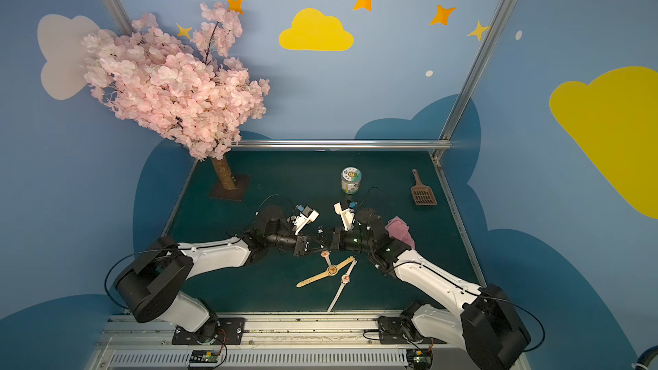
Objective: Wipe the watch dial
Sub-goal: Pick up the watch at the center of the board.
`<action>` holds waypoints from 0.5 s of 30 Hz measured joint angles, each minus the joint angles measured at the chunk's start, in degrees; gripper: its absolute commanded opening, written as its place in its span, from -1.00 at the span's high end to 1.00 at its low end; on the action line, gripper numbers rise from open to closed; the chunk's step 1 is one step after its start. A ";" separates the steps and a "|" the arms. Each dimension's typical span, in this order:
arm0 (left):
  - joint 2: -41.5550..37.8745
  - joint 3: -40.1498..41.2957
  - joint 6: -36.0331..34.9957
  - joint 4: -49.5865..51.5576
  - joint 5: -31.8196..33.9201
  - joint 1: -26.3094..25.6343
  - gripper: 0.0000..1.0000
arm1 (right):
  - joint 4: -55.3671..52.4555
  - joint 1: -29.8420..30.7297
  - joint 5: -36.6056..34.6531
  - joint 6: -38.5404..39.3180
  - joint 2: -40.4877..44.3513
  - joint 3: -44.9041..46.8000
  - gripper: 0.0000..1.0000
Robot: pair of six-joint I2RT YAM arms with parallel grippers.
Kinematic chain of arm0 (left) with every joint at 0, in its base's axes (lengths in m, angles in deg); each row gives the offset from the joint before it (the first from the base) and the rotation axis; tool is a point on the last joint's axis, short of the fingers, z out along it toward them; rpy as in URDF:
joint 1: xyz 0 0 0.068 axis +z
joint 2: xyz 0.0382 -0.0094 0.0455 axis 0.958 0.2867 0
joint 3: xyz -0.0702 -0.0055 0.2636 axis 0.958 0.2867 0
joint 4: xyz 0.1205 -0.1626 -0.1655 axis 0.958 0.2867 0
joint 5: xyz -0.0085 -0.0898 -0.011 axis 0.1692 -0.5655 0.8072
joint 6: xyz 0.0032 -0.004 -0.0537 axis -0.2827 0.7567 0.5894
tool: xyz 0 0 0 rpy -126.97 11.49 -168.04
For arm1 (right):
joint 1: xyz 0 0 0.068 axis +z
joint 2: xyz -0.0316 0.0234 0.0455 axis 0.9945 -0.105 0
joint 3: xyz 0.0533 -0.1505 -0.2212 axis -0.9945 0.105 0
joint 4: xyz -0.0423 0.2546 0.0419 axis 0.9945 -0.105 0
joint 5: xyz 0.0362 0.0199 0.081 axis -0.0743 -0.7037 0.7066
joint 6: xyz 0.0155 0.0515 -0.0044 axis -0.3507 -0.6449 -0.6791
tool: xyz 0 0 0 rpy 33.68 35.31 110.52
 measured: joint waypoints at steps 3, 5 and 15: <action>0.00 0.00 0.00 0.13 0.31 0.00 0.86 | -0.07 0.02 -0.09 0.00 0.02 0.00 1.00; 0.00 0.00 0.00 0.22 0.39 0.00 0.89 | -0.09 0.02 -0.11 0.00 0.02 0.00 1.00; 0.00 0.92 0.90 -0.94 1.16 -0.11 0.94 | -1.64 0.02 -1.95 -0.20 -0.04 0.00 0.02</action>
